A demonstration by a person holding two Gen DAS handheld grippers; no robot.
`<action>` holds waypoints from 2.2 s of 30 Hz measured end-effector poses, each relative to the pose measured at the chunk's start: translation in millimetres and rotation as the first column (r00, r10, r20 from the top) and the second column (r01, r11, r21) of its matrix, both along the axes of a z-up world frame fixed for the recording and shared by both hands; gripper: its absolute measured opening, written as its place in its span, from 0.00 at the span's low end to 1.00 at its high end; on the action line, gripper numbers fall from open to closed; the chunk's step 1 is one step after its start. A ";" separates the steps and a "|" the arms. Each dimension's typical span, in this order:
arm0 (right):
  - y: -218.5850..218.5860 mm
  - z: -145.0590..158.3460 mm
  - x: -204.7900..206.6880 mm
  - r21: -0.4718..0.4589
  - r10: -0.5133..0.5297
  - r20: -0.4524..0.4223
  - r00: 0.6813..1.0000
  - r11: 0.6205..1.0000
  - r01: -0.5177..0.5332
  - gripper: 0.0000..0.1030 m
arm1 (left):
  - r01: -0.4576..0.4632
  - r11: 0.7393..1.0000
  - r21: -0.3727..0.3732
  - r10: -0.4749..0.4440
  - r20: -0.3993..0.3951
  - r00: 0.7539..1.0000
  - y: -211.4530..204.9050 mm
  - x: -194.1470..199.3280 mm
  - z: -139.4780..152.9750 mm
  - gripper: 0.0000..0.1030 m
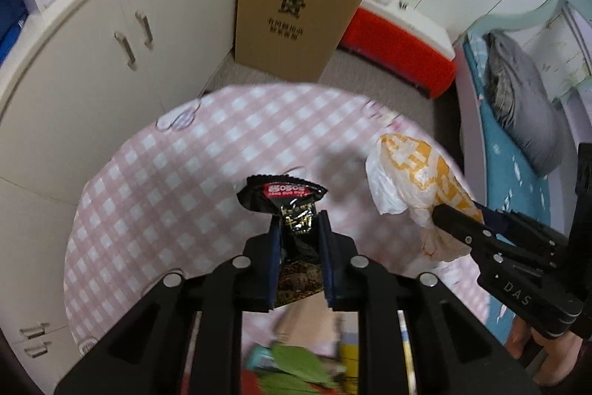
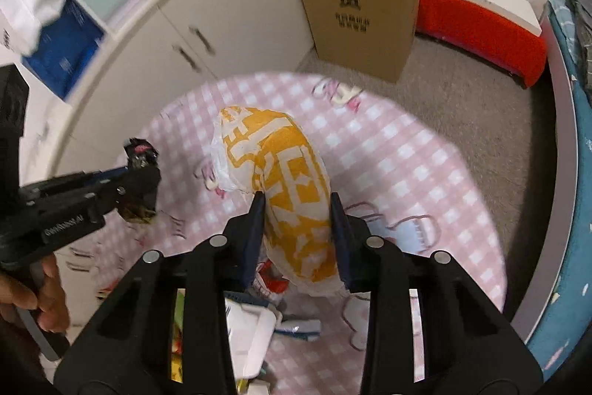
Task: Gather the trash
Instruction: 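Grasp the black snack wrapper with the left tool while the right grasps the white-orange bag, then carry both items to the bucket and open the left tool to drop the wrapper, then lower the white-orange plastic bag into the bucket and open the right tool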
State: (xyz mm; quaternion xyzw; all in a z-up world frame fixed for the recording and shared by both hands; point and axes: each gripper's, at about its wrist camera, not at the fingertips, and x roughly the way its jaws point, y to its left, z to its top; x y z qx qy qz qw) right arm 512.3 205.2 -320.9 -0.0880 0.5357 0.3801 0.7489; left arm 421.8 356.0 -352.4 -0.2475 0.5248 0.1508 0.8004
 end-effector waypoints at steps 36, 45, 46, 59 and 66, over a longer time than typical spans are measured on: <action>-508.5 6.6 15.2 -0.020 -0.601 -0.065 0.796 0.799 0.601 0.33 | 0.600 0.792 -0.108 -0.610 -0.112 0.785 -512.0 129.3 -17.7 0.18; -541.5 6.0 16.7 -0.001 -0.657 -0.062 0.752 0.753 0.658 0.33 | 0.647 0.751 -0.131 -0.660 -0.113 0.743 -539.3 142.6 -17.8 0.35; -543.5 5.8 17.1 0.000 -0.662 -0.065 0.747 0.749 0.663 0.33 | 0.647 0.750 -0.136 -0.661 -0.112 0.742 -539.1 143.3 -15.7 0.52; -539.9 -2.9 16.7 -0.008 -0.651 -0.098 0.753 0.757 0.653 0.35 | 0.589 0.802 -0.094 -0.597 -0.124 0.793 -521.9 145.8 -6.1 0.70; -524.2 -7.8 15.6 -0.020 -0.626 -0.109 0.772 0.778 0.628 0.36 | 0.554 0.828 -0.084 -0.561 -0.120 0.819 -504.2 138.8 -2.4 0.72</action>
